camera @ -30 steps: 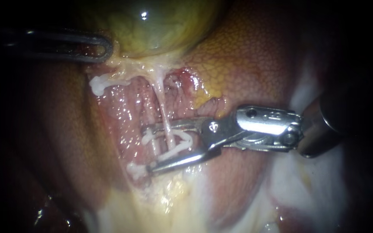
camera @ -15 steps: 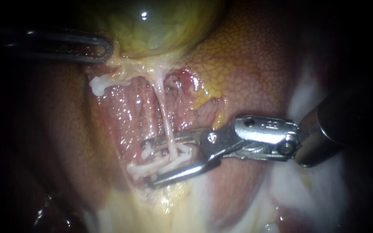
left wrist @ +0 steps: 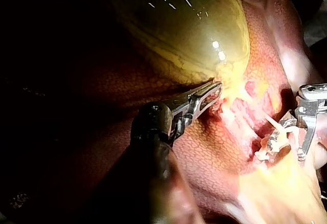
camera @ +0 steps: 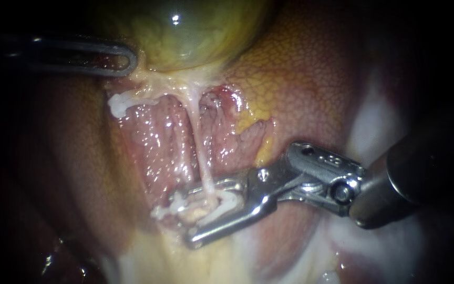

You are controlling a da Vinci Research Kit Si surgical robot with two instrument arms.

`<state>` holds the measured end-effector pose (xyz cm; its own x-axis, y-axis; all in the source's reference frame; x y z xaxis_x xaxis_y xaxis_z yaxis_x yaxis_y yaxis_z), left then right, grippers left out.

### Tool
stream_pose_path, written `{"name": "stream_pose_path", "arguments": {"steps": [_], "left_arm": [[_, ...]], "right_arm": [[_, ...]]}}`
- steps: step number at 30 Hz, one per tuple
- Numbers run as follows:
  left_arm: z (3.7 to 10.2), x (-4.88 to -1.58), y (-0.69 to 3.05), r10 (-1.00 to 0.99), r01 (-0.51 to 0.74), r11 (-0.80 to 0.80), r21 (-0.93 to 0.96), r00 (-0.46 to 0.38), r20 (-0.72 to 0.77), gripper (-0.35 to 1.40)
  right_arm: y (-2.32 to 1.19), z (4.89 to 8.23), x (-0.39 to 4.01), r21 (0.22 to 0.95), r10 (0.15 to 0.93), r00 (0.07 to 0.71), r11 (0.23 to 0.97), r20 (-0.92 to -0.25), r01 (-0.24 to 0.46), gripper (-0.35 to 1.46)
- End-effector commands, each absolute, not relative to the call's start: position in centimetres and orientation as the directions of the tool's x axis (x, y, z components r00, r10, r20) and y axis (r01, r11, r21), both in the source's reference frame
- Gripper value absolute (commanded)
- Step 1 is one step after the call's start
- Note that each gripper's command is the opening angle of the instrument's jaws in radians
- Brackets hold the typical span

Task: Clipping first clip right tube

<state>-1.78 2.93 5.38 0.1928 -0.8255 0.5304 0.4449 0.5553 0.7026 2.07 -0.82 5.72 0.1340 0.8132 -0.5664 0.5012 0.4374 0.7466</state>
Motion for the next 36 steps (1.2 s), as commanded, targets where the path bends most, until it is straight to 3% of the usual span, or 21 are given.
{"name": "stream_pose_path", "arguments": {"steps": [1,6,22,25,36], "left_arm": [[5.37,-1.78,2.93,-0.825,0.445,0.555,0.703,0.193,0.530,-0.35],[5.37,-1.78,2.93,-0.825,0.445,0.555,0.703,0.193,0.530,-0.35],[5.37,-1.78,2.93,-0.826,0.445,0.555,0.703,0.193,0.530,-0.35],[5.37,-1.78,2.93,-0.826,0.445,0.555,0.703,0.193,0.530,-0.35],[5.37,-1.78,2.93,-0.826,0.445,0.555,0.703,0.193,0.530,-0.35]], "right_arm": [[-0.81,5.71,2.07,0.746,0.814,0.133,0.437,-0.566,0.502,0.40],[-0.81,5.71,2.06,0.752,0.819,0.140,0.426,-0.557,0.502,0.35],[-0.70,5.76,2.05,0.806,0.852,0.165,0.382,-0.496,0.452,-0.35],[-0.68,5.79,2.06,0.828,0.866,0.180,0.357,-0.467,0.432,-0.35],[-0.69,5.80,2.06,0.830,0.866,0.185,0.352,-0.464,0.434,-0.35]]}}
